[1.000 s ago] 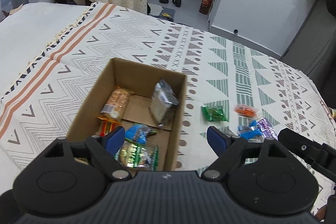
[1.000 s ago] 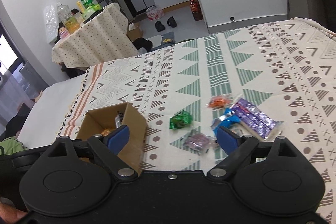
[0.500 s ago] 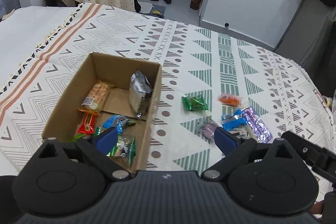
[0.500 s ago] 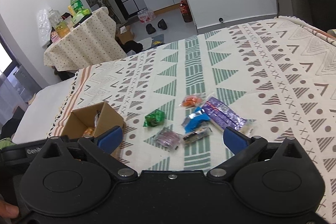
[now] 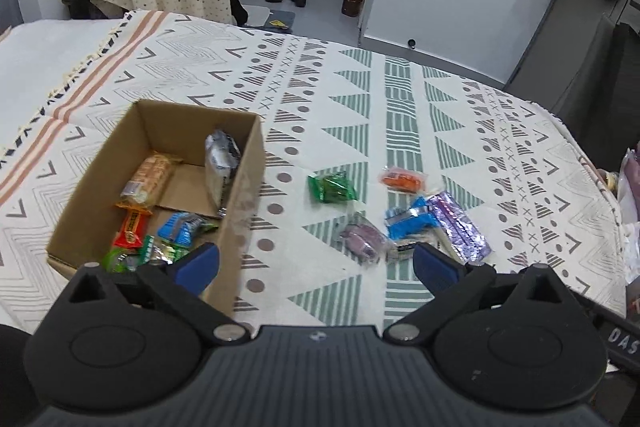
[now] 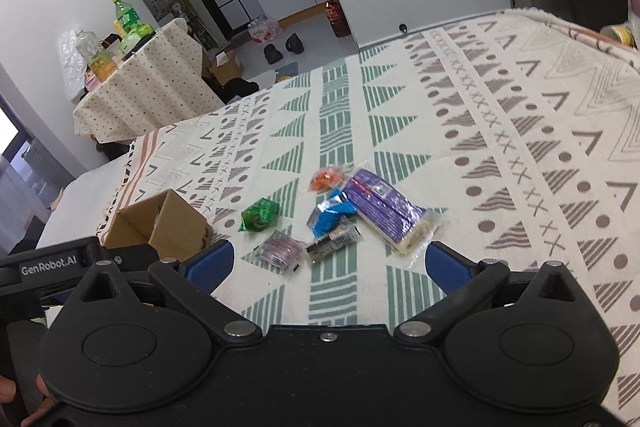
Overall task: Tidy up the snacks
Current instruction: 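Move both open tools back over the remaining snacks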
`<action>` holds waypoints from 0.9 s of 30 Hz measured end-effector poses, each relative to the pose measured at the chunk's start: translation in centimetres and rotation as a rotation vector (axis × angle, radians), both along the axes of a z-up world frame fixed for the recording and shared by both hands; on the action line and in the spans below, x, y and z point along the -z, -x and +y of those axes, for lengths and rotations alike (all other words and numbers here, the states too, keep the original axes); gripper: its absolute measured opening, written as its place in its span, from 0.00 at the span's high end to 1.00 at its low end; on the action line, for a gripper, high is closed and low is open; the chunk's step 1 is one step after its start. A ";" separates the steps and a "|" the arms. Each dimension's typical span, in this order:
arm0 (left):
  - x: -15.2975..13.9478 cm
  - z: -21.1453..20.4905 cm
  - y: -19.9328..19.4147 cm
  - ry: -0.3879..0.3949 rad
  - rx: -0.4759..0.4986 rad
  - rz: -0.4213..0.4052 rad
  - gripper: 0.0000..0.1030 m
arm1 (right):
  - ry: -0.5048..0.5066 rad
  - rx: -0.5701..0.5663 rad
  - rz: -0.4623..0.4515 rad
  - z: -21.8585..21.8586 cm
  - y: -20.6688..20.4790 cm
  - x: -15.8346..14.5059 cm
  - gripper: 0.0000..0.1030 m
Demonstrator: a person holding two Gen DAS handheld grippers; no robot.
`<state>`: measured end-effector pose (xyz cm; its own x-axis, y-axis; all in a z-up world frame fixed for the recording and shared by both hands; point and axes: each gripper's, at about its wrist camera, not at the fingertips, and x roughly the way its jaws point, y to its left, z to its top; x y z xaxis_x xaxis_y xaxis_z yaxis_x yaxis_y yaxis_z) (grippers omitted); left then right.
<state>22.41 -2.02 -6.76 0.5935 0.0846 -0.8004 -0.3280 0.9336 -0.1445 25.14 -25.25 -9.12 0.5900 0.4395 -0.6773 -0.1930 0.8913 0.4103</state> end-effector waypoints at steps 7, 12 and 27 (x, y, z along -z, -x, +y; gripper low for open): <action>1.4 -1.3 -0.7 0.018 0.029 0.011 0.01 | -0.030 0.027 0.036 -0.8 -0.8 1.3 0.01; 2.6 -1.7 -1.7 0.034 0.039 0.013 0.03 | -0.022 0.040 0.044 -0.8 -1.9 2.2 0.04; 7.7 -1.6 -6.6 0.083 0.009 0.046 0.34 | 0.063 0.033 0.064 0.3 -7.1 6.2 0.19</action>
